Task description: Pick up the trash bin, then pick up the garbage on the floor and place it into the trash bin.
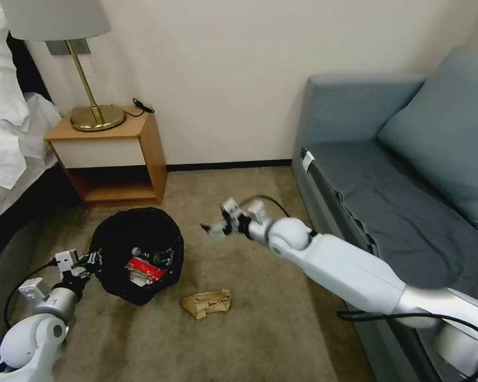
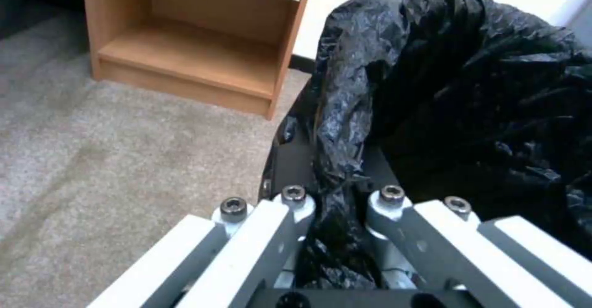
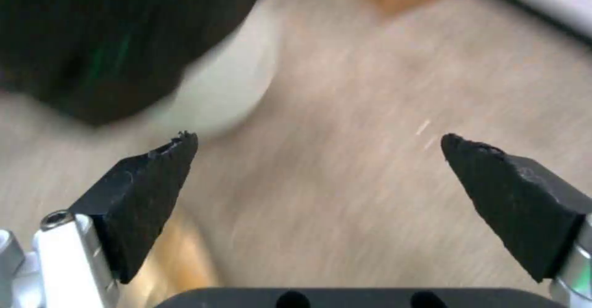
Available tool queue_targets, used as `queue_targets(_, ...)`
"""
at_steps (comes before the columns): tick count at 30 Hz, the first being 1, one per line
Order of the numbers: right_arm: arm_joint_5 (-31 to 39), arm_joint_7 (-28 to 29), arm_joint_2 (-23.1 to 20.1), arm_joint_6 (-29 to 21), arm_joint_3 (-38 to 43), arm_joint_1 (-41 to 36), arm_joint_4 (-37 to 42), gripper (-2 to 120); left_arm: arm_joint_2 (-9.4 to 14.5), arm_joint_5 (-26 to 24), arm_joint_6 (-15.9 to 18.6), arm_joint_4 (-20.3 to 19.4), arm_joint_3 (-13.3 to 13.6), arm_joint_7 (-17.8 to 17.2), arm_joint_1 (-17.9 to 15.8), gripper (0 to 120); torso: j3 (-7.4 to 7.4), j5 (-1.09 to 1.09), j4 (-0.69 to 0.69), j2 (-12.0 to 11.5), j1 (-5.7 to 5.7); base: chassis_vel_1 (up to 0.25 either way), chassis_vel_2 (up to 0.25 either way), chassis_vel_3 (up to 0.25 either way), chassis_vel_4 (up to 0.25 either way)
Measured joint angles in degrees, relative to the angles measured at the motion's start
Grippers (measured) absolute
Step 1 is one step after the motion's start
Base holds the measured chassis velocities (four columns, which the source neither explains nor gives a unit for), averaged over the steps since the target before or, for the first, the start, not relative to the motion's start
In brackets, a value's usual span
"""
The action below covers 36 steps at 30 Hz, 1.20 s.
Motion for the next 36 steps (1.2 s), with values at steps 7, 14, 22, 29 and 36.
queue_targets(7, -3.84, -7.42, 3.55, -4.89, -7.78, 2.17, -3.42, 100, -0.40, 0.37, -0.26, -0.17, 0.07, 0.59, 0.28, 4, 0.00, -0.02, 0.01, 0.00, 0.00, 0.000, 0.000, 0.000, 0.000)
queue_targets(14, -5.91, -8.74, 11.26, -3.95, -12.65, 2.30, -12.77, 100, -0.49, 0.55, -0.58, -0.62, -0.82, 1.07, 1.40, 4, 0.00, -0.02, 0.03, 0.00, 0.00, 0.000, 0.000, 0.000, 0.000)
queue_targets(22, -9.29, -8.27, 14.74, -1.37, -14.41, -0.14, -20.97, 100, -0.44, 0.29, -0.81, -0.55, -1.27, 1.53, 1.81, 4, 0.00, -0.02, 0.01, 0.00, 0.00, 0.000, 0.000, 0.000, 0.000)
queue_targets(29, -10.37, -8.39, 15.38, -0.46, -14.08, -1.20, -23.23, 100, -0.33, 0.17, -0.86, -0.08, -1.44, 1.59, 1.63, 4, 0.00, -0.02, 0.02, 0.00, 0.00, 0.000, 0.000, 0.000, 0.000)
queue_targets(36, -11.18, -9.80, 16.08, 3.73, -14.06, -2.60, -25.69, 92, -0.50, 0.16, -1.00, 0.69, -1.23, 1.64, 1.10, 4, 0.00, -0.02, 0.01, 0.00, 0.00, 0.000, 0.000, 0.000, 0.000)
